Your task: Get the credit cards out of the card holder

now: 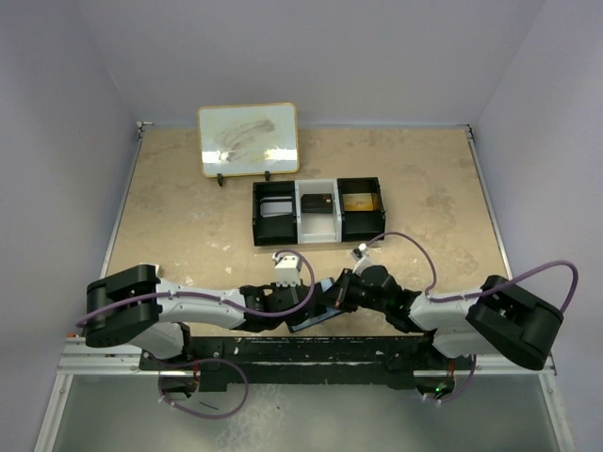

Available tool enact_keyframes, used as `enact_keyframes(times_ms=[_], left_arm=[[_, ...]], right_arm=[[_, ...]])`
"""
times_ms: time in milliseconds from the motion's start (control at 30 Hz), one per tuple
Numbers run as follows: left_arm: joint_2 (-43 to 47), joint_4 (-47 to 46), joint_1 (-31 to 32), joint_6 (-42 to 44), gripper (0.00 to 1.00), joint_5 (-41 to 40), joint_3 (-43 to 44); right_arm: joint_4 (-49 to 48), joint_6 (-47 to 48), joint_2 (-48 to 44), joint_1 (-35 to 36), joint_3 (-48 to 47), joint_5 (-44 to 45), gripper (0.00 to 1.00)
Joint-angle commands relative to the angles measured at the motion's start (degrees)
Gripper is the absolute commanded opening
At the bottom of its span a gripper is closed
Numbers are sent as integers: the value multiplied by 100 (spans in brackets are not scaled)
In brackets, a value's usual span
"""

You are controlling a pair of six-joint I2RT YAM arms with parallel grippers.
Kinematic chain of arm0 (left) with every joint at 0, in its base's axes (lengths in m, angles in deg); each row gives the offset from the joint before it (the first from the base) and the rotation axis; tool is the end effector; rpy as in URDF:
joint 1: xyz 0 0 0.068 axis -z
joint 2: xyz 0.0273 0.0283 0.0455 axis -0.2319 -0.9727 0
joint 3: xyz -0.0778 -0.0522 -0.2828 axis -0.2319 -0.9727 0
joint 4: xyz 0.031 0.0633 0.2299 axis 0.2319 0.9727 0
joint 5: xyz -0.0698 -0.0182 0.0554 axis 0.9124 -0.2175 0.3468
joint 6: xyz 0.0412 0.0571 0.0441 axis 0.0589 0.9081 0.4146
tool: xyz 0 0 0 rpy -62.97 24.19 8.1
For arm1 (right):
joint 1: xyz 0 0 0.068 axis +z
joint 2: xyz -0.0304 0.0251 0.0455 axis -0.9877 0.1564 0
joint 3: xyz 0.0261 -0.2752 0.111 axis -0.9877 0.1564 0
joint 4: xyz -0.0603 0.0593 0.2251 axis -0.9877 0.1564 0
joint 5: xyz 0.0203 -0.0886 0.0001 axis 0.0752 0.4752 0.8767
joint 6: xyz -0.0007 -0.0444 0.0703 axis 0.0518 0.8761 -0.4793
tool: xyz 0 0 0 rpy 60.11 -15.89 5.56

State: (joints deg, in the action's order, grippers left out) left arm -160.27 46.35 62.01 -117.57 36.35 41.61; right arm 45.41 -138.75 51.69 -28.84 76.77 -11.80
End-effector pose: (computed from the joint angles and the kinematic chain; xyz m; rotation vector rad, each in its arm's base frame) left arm 0.0974 -0.2420 0.1643 -0.0399 2.4572 -0.5550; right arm 0.1291 0.1805 0.1577 0.2570 2.2776 1.4008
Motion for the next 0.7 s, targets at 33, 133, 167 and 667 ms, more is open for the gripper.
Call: enact_keyframes(times_ms=[33, 133, 167, 667], left_arm=[[185, 823, 95, -54, 1, -242, 118], [423, 1070, 96, -4, 11, -459, 209], [476, 1167, 95, 13, 16, -532, 241], [1816, 2537, -605, 865, 62, -680, 833]], right_arm=[[233, 302, -807, -7, 97, 372, 0], [533, 619, -1458, -12, 151, 543, 0], [719, 803, -1670, -7, 106, 591, 0], [1270, 2766, -2704, -5, -318, 881, 0]])
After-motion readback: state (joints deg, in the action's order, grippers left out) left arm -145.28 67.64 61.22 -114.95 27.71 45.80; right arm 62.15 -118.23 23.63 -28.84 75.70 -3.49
